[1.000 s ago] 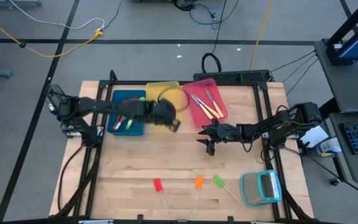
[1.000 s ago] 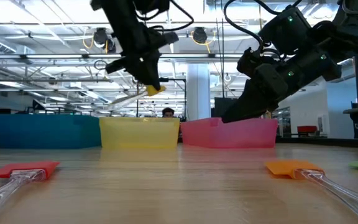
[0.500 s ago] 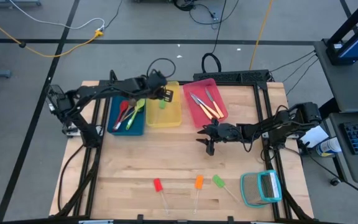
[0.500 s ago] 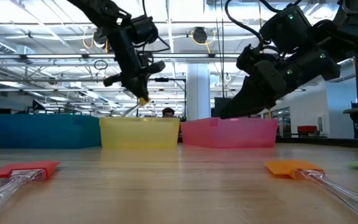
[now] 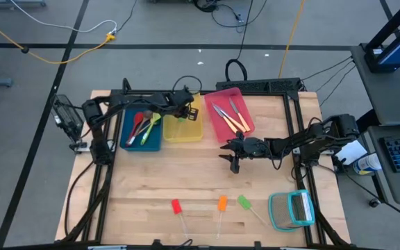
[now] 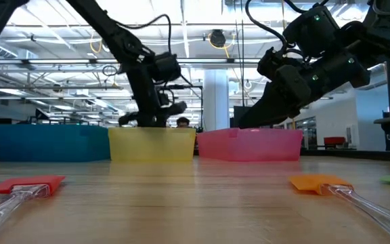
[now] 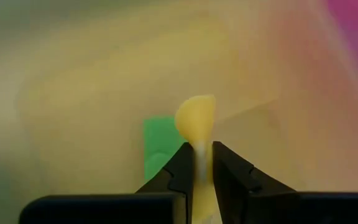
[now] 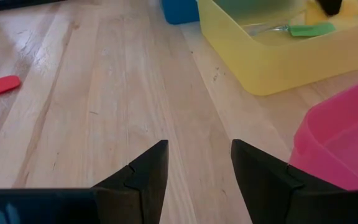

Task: Pick & Place Kitchen Items
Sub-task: Put the yellow spatula into the yellow bin, then put the green spatula into the yellow bin

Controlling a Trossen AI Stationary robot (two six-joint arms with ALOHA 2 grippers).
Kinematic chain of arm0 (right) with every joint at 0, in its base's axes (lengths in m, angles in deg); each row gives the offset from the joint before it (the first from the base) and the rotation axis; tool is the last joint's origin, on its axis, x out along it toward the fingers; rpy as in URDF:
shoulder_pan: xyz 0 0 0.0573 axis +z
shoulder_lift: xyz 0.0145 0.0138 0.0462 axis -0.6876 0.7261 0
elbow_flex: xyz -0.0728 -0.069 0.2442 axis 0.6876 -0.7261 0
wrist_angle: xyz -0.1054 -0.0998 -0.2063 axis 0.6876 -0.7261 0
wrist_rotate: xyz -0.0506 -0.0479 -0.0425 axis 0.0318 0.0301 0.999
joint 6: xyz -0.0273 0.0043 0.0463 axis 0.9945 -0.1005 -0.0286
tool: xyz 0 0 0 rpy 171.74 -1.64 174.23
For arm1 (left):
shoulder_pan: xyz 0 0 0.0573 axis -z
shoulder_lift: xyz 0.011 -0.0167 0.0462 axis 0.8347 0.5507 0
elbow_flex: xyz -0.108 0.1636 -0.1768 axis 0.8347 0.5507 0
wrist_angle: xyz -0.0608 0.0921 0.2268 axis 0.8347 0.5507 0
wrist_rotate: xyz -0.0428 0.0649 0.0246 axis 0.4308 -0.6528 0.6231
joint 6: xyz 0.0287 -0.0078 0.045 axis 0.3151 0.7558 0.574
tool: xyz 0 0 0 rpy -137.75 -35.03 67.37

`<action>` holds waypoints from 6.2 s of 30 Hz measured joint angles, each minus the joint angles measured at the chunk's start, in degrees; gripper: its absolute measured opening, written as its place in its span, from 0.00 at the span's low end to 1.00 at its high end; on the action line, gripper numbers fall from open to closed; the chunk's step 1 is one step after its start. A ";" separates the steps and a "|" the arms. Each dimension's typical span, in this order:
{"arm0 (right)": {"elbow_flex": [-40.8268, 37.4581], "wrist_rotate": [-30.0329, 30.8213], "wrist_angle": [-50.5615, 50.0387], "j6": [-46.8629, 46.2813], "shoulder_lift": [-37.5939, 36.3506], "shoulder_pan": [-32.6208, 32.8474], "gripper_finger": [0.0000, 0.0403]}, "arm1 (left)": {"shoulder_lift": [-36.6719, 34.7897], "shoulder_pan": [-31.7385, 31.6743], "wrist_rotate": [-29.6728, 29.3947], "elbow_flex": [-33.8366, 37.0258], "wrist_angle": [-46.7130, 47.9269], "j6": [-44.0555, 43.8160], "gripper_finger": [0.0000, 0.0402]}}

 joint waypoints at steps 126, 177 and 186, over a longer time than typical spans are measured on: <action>34.88 -9.24 -73.10 -52.91 14.82 32.15 0.61 | -20.62 39.78 -20.06 6.62 21.05 1.31 0.33; 34.64 15.01 -40.61 -15.62 4.90 14.62 0.09 | -38.92 41.33 -25.60 6.64 32.98 4.56 0.33; 34.67 14.76 -11.30 3.97 4.83 2.65 0.05 | -44.14 41.31 -28.99 6.64 36.48 4.61 0.33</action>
